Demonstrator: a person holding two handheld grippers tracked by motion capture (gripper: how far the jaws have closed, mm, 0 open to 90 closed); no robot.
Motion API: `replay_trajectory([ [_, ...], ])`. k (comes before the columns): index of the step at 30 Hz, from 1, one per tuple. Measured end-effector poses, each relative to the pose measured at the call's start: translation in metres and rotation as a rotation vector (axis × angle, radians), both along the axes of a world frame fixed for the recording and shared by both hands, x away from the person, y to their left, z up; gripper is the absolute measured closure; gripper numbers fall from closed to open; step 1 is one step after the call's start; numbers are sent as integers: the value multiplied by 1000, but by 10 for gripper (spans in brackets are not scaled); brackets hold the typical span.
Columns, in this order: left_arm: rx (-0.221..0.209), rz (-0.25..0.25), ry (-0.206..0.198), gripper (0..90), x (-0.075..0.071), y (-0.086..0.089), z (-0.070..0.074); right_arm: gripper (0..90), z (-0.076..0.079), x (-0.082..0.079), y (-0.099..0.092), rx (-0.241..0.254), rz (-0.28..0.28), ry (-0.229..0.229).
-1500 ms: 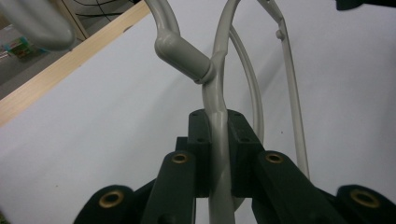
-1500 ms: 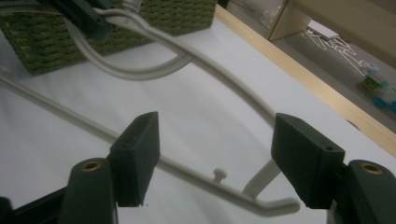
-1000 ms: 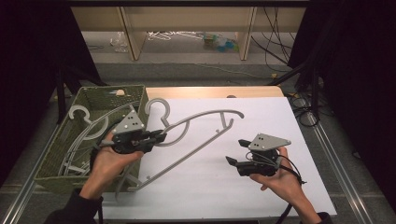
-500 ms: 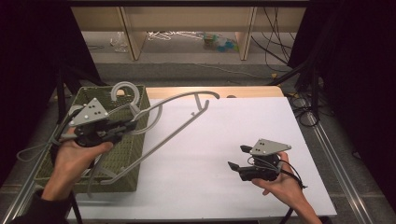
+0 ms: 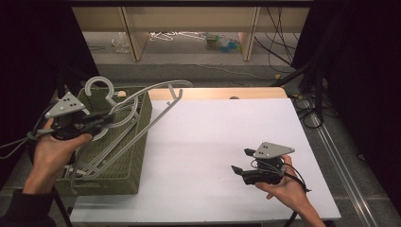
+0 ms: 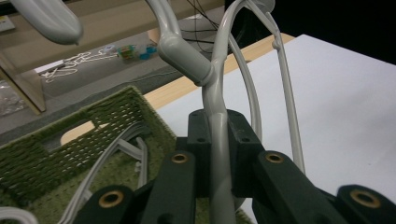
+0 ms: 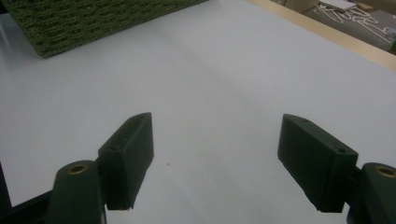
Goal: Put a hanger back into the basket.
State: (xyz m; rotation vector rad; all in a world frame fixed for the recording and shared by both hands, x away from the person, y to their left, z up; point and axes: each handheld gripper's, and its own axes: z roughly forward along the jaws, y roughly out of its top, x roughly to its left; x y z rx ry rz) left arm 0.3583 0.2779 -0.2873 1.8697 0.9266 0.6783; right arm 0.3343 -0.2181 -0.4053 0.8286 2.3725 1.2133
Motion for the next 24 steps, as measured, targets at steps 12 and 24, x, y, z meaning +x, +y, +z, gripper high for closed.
replay_trajectory([
  [12, 18, 44, -3, 813, 16, 21, 0, 262, -2, 0, -1, 6, -6, 9],
  [24, 42, 77, 7, 814, 26, 40, -3, 262, -3, 0, -2, 3, -4, 11],
])
